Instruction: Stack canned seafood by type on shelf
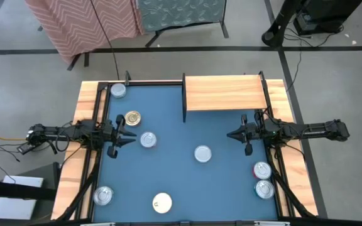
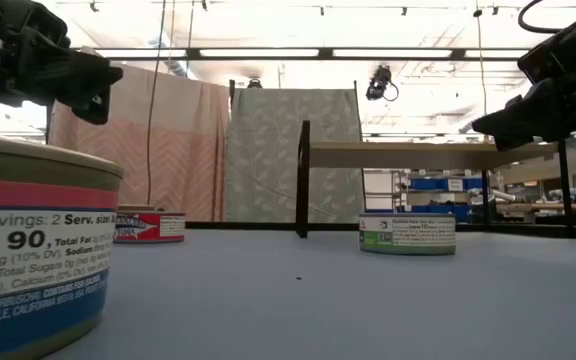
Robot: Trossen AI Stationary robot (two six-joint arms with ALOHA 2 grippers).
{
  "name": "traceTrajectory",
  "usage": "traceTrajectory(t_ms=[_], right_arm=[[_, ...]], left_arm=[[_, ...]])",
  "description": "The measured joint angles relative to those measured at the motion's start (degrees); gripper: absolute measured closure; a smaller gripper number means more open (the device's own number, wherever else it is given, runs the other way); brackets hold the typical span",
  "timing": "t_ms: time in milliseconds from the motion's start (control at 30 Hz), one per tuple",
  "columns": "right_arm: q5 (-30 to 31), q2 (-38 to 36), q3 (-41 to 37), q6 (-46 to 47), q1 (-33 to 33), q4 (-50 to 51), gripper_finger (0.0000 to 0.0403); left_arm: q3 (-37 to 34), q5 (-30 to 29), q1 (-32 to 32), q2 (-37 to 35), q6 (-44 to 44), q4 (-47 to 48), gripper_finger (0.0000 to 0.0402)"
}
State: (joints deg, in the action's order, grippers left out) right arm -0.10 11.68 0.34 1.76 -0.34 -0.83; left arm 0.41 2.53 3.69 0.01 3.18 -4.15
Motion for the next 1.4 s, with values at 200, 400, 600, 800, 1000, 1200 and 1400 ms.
traceTrajectory(t_ms=[200,400,600,800,1000,1200,1400], right_arm=[[0.0,0.0,0.0,0.0,0.0,0.0,0.0373],[0.0,0.0,0.0,0.0,0.0,-0.2,0.0373],[0.0,0.0,0.0,0.0,0.0,-0.4,0.0373],[0.0,0.0,0.0,0.0,0.0,-0.4,0.0373],[0.0,0.0,0.0,-0.3,0.0,-0.4,0.0373],[0.0,0.0,0.0,0.4,0.0,-1.6,0.0373],[-0.6,0.0,0.0,6.0,0.0,-7.2,0.0373]], left_arm=[[1.5,-1.1,0.0,0.3,0.0,-6.0,0.0305],[9.4,-2.2,0.0,5.8,-3.6,-4.1,0.0305],[17.1,-6.4,0.0,19.3,-10.1,-3.1,0.0305],[26.3,-9.9,0.0,33.4,-15.1,-4.2,0.0305],[35.3,-11.2,0.0,46.4,-17.0,-4.8,0.0305],[41.5,-12.2,0.0,57.8,-23.8,-9.8,0.0305],[46.2,-12.9,0.0,66.6,-31.3,-9.3,0.0305]])
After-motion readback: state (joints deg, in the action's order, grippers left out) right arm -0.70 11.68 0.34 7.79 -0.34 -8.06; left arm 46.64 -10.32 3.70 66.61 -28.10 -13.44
